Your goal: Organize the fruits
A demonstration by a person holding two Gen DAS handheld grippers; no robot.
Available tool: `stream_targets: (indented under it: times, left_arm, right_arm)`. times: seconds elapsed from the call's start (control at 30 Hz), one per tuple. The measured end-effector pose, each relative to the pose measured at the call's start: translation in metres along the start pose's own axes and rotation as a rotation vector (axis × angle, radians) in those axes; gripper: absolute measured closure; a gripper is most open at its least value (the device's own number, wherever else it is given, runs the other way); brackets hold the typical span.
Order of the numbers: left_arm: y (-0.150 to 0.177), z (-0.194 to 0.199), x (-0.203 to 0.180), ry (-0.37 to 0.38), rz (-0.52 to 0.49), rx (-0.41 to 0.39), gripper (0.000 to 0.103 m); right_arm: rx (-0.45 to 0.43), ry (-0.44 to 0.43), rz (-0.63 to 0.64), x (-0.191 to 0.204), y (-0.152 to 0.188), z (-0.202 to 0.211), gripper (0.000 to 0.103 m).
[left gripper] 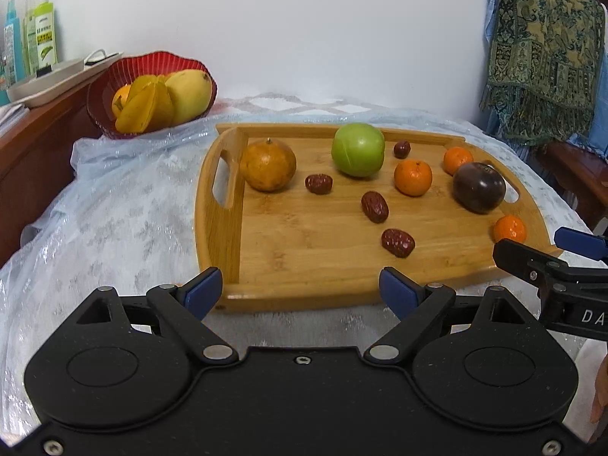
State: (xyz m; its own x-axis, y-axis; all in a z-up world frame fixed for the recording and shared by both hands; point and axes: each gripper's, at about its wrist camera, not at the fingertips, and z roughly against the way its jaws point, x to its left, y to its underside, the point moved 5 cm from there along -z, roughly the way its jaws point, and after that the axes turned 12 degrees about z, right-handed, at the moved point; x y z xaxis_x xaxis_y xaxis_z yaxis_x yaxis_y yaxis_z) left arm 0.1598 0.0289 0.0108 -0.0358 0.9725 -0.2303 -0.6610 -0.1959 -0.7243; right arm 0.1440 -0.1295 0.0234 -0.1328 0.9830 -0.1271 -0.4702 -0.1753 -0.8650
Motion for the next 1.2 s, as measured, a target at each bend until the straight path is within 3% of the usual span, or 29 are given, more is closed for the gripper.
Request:
stream_targets:
  times: [1.03,1.1,1.2]
  left_arm:
    - [0.021,-0.026,0.015,-0.102,0.017,0.086,0.013]
    - [0.021,-0.027,0.015,-0.105,0.016,0.087,0.003]
    - [0.023,-0.030,0.016,-0.102,0.032,0.102,0.001]
  right_arm:
    - [0.176,0.092,0.088,0.018,0.033,-0.038,0.000]
    - [0.174,0.090,0.083,0.018,0.034,-0.039,0.000]
    - [0.162,0.092,0.068,0.017,0.036,-0.040,0.000]
